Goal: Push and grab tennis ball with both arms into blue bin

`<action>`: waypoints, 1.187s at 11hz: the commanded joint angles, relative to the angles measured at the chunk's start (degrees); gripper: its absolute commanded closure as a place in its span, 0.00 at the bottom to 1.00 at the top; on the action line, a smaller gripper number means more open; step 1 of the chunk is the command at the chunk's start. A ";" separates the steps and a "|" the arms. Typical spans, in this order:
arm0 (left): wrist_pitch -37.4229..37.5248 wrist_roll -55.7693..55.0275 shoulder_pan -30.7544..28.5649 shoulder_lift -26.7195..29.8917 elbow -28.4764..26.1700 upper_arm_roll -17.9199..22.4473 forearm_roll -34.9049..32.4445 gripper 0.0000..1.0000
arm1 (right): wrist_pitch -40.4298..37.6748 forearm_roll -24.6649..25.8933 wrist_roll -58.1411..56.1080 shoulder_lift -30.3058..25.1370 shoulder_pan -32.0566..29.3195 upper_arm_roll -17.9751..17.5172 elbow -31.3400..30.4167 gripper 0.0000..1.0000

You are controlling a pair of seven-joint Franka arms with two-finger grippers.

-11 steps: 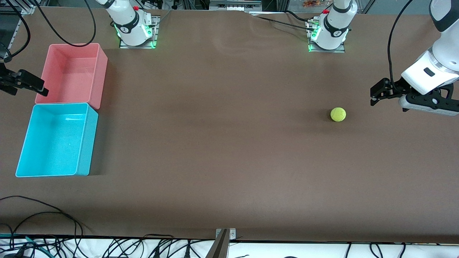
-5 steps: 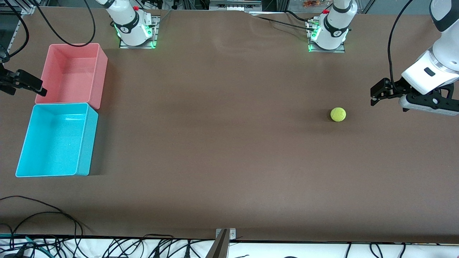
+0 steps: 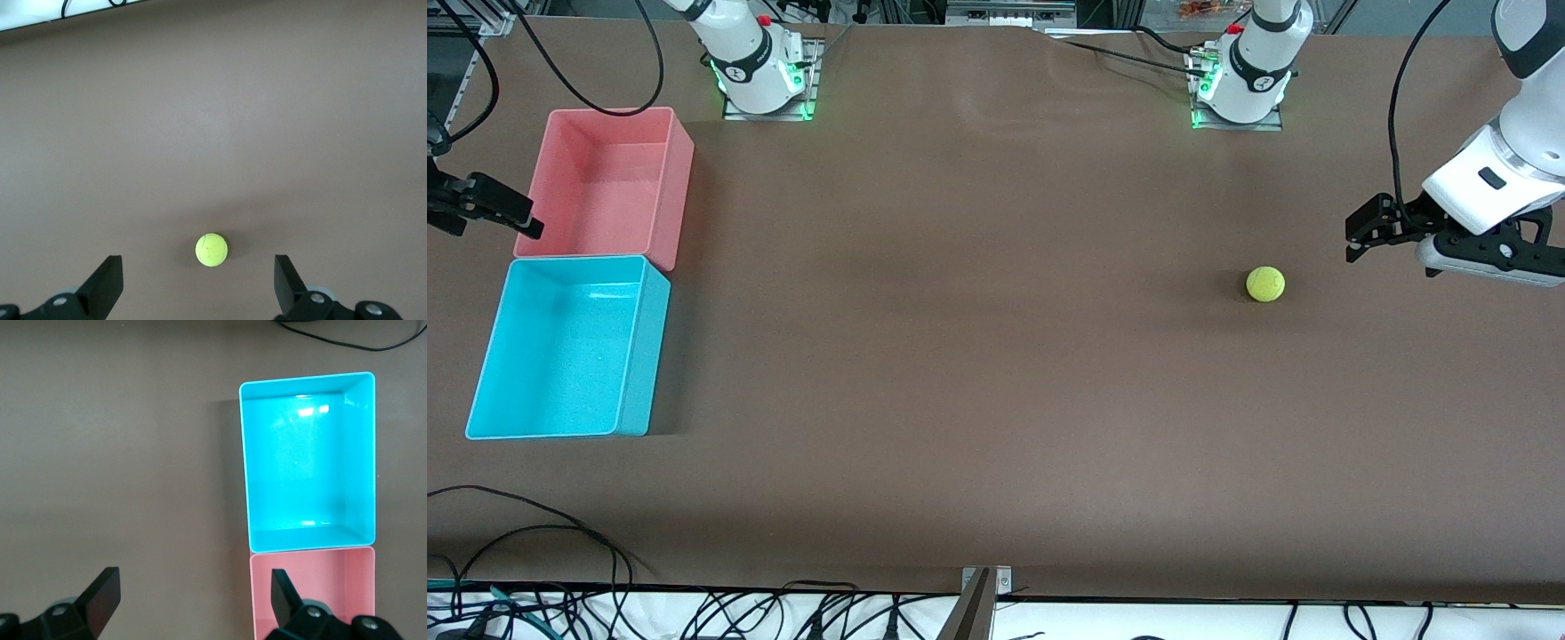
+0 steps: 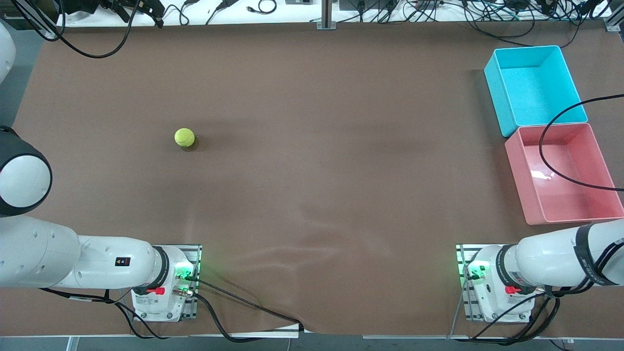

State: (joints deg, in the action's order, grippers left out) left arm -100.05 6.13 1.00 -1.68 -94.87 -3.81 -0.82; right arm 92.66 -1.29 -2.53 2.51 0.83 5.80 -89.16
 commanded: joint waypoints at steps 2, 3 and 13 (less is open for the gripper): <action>1.52 0.20 -0.82 -0.43 1.53 -0.24 -1.29 0.00 | -0.81 0.06 0.60 0.74 -0.31 -0.18 1.71 0.00; 1.52 0.20 -0.91 -0.43 1.53 -0.24 -1.29 0.00 | -0.81 0.06 0.60 0.74 -0.31 -0.18 1.71 0.00; 1.70 0.46 -4.25 -1.48 1.62 -0.59 -1.20 0.00 | -0.81 0.06 0.60 0.74 -0.31 0.00 1.71 0.00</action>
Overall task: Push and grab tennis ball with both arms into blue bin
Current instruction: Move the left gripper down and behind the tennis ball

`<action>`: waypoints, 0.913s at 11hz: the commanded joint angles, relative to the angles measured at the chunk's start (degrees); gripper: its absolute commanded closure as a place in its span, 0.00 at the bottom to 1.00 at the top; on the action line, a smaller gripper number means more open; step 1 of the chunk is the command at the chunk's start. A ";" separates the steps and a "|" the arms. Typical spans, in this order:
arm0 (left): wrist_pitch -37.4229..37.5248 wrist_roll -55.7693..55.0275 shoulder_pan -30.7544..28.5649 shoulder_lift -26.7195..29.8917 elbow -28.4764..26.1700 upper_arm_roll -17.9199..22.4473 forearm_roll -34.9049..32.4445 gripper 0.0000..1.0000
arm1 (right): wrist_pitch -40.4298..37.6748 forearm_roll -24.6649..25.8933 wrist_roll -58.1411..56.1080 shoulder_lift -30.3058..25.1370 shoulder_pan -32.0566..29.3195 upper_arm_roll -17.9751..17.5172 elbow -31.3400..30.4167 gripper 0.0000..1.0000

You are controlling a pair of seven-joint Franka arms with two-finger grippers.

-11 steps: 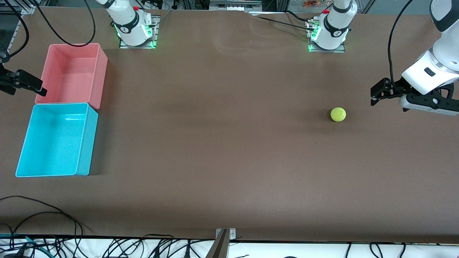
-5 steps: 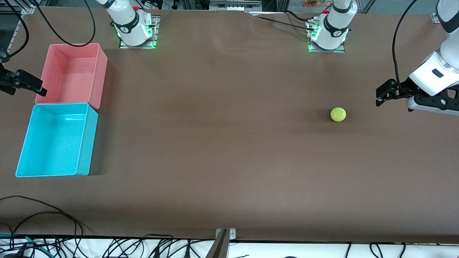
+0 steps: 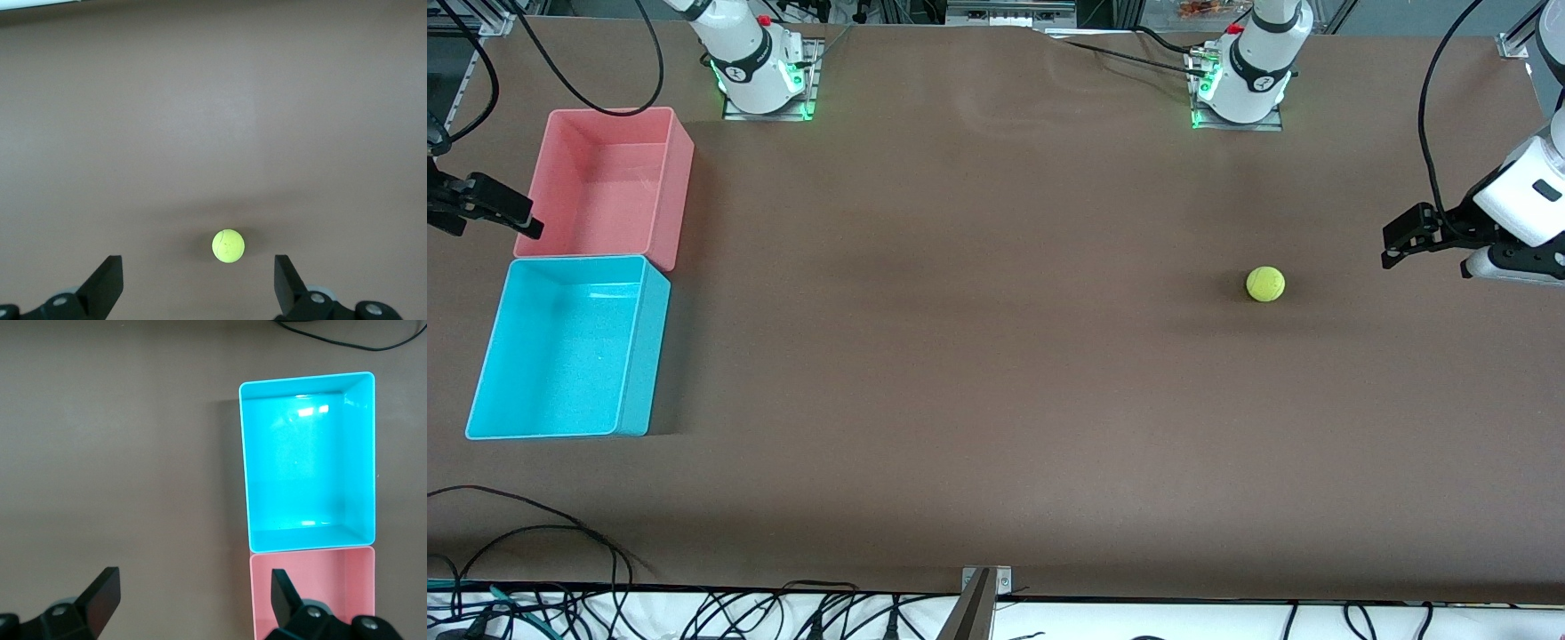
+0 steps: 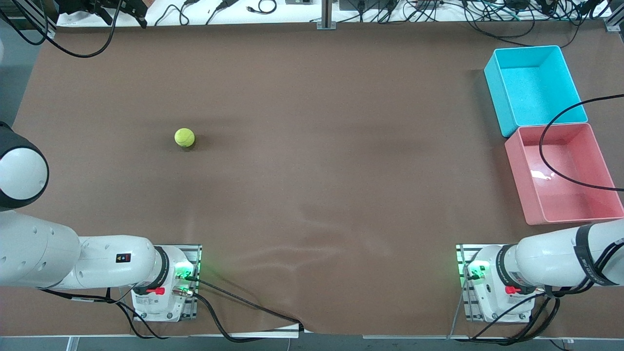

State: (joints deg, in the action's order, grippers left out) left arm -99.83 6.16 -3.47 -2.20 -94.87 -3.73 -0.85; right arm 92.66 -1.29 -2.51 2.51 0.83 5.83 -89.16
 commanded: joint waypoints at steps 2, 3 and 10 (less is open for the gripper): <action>2.09 0.43 0.48 -0.97 1.62 -0.84 -1.26 0.00 | -1.08 0.06 0.40 0.74 -0.30 0.06 1.71 0.00; 2.09 0.34 0.57 -0.97 1.62 -0.93 -1.09 0.00 | -0.82 0.06 0.49 0.82 -0.30 0.06 1.71 0.00; 2.53 -3.53 -2.94 -2.46 2.68 0.21 0.32 1.00 | -0.82 0.06 0.40 0.83 -0.30 0.15 1.71 0.00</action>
State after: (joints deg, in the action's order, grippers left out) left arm -99.00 3.74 -5.56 -3.74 -94.63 -3.52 -0.82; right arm 92.55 -1.29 -2.51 2.64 0.82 6.04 -89.16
